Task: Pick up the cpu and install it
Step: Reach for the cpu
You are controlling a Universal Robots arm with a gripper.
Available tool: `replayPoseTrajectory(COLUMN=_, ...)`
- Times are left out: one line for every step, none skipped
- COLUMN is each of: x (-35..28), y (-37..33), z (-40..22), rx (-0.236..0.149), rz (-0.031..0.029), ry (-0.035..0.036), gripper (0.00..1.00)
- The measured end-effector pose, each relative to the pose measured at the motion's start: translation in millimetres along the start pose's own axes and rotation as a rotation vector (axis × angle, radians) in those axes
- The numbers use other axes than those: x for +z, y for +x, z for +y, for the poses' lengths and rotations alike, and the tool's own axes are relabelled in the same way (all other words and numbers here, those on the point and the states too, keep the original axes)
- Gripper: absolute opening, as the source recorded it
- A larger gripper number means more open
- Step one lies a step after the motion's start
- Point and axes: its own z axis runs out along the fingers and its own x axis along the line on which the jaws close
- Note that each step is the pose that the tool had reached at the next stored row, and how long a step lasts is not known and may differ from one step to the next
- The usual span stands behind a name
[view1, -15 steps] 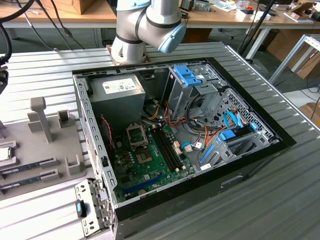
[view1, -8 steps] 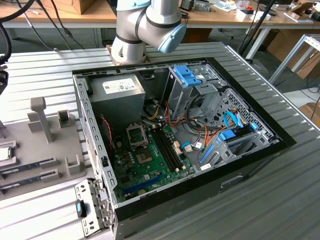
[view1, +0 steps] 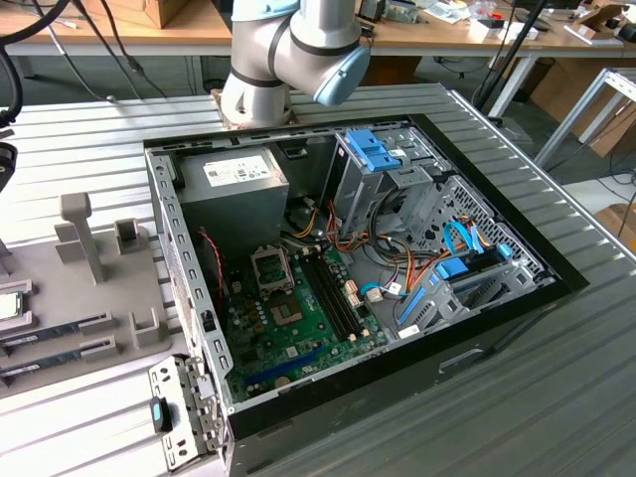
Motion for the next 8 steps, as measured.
replayPoseTrajectory(x=0.4, y=0.1, z=0.0, rx=0.0, rz=0.0, ry=0.0, gripper=0.11)
replayPoseTrajectory(x=1.1, y=0.1, z=0.0, rx=0.0, rz=0.0, ry=0.0, gripper=0.11)
replayPoseTrajectory(x=1.7, y=0.1, z=0.0, rx=0.0, rz=0.0001, ry=0.0001, gripper=0.11)
replayPoseTrajectory(x=2.4, y=0.1, z=0.1, rx=0.0, rz=0.0001, ry=0.0, gripper=0.11)
replayPoseTrajectory(x=2.9, y=0.1, z=0.1, rx=0.0, rz=0.0001, ry=0.0, gripper=0.11)
replayPoseTrajectory(x=4.1, y=0.2, z=0.2, rx=0.0, rz=0.0, ry=0.0, gripper=0.11)
replayPoseTrajectory(x=4.6, y=0.2, z=0.2, rx=0.0, rz=0.0001, ry=0.0, gripper=0.11)
replayPoseTrajectory(x=5.2, y=0.2, z=0.2, rx=0.0, rz=0.0, ry=0.0, gripper=0.11)
